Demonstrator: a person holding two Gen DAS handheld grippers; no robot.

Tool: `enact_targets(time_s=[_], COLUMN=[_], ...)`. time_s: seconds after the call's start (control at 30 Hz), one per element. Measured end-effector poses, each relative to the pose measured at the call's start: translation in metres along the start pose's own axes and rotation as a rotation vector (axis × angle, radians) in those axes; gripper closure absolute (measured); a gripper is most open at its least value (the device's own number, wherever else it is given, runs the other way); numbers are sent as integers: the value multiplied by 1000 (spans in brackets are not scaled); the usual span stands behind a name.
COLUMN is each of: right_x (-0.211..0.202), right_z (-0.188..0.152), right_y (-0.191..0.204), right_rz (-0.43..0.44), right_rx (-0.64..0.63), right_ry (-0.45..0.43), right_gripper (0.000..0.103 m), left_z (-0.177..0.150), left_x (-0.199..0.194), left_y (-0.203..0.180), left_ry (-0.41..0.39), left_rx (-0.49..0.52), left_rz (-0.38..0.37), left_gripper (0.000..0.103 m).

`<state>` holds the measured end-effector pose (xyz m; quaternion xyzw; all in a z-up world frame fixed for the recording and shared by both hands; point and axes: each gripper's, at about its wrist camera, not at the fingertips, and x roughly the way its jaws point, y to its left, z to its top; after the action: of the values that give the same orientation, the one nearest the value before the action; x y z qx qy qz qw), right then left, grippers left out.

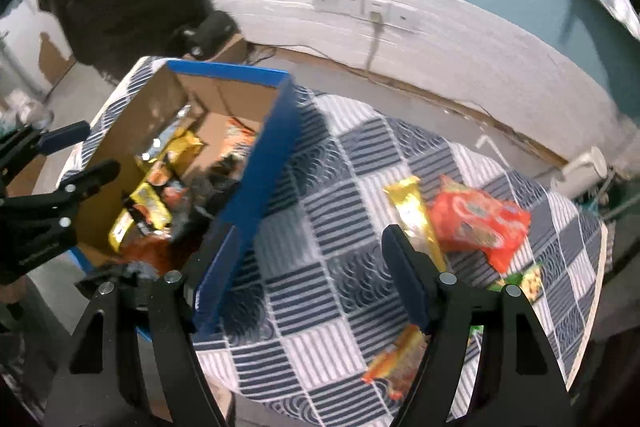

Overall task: Organize snacks
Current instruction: 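Move both tools back over the remaining snacks on the table, then grasp the orange chip bag with the left tool while the right tool grasps the green peanut bag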

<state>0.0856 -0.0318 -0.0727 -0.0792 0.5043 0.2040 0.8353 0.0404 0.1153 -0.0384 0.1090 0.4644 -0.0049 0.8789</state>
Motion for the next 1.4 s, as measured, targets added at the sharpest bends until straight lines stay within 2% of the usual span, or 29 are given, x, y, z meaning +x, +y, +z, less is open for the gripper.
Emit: enact_targets(time_s=[0.4, 0.83, 0.93, 1.0, 1.1, 1.23, 1.4], right_x=[-12, -8, -7, -6, -4, 5, 24], right_z=[-33, -73, -81, -85, -92, -100, -104], right_y=[-84, -157, -171, -178, -192, -211, -233], right_rz=[-35, -78, -90, -103, -119, -123, -102], right_rx=[161, 309, 342, 358, 389, 452, 559], right_ry=[-3, 29, 36, 38, 40, 57, 78], right_gripper=[29, 29, 28, 23, 23, 23, 22], left_z=[27, 40, 43, 45, 48, 53, 59], left_x=[1, 13, 21, 28, 41, 59, 78], left_y=[-64, -128, -142, -151, -160, -166, -174], left_ry=[20, 72, 86, 94, 108, 143, 168], left_rx=[57, 113, 131, 145, 156, 137, 112], left_rz=[-83, -166, -164, -161, -147, -147, -157], left_gripper=[45, 44, 41, 41, 41, 41, 36])
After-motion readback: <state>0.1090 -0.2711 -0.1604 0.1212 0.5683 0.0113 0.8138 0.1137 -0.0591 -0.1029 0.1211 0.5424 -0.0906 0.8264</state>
